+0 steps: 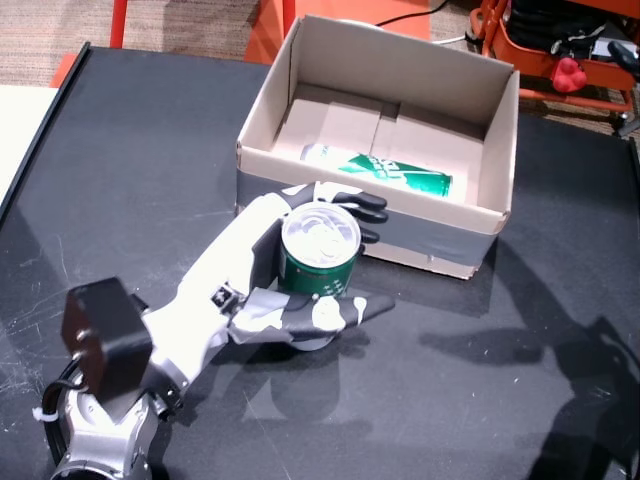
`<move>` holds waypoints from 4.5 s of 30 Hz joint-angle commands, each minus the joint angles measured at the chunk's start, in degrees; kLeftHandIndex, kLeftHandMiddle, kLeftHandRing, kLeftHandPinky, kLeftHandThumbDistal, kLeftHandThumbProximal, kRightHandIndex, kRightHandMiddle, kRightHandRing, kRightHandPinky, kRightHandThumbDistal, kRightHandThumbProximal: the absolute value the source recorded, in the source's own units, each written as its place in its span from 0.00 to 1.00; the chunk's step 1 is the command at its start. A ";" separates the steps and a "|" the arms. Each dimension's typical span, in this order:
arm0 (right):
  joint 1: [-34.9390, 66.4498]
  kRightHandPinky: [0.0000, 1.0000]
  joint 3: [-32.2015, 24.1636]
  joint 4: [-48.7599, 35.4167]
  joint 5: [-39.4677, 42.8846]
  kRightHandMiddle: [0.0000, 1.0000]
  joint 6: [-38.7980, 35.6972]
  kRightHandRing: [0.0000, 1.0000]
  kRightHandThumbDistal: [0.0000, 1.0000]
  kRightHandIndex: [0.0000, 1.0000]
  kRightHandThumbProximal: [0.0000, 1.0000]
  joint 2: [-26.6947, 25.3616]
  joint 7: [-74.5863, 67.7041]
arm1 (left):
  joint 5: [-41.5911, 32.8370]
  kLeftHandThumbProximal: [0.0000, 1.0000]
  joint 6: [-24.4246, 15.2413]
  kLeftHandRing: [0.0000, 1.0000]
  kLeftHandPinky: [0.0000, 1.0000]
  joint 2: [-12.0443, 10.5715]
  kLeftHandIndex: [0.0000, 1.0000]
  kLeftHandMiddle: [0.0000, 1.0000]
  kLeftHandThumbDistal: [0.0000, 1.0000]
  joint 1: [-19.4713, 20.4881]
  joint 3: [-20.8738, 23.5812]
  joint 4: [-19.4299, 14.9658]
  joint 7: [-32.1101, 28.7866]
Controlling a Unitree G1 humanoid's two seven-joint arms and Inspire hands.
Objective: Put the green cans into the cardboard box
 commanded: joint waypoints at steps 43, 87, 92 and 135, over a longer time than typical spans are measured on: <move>2.86 0.93 1.61 -4.65 1.08 0.77 -0.54 0.77 1.00 0.91 1.00 1.50 -2.60 | 5.76 0.46 4.11 0.54 0.44 -1.31 0.38 0.46 0.00 -0.47 -1.23 2.32 10.09; -0.69 1.00 12.66 21.20 -22.90 0.85 -5.82 0.84 0.88 1.00 1.00 2.39 -27.98 | 28.90 0.38 -12.18 0.44 0.44 21.06 0.00 0.21 0.30 -39.09 -14.14 2.00 31.41; -0.71 0.99 12.21 21.01 -22.50 0.85 -7.19 0.84 0.92 1.00 1.00 3.42 -27.38 | 32.90 0.35 -5.34 0.52 0.54 17.70 0.05 0.30 0.21 -38.15 -18.19 4.98 32.93; 1.01 0.95 5.26 14.07 -7.42 0.76 -10.25 0.76 0.82 0.95 0.98 10.49 -8.05 | 39.93 0.45 22.36 0.31 0.31 11.88 0.30 0.31 0.19 -32.54 -24.14 8.75 29.42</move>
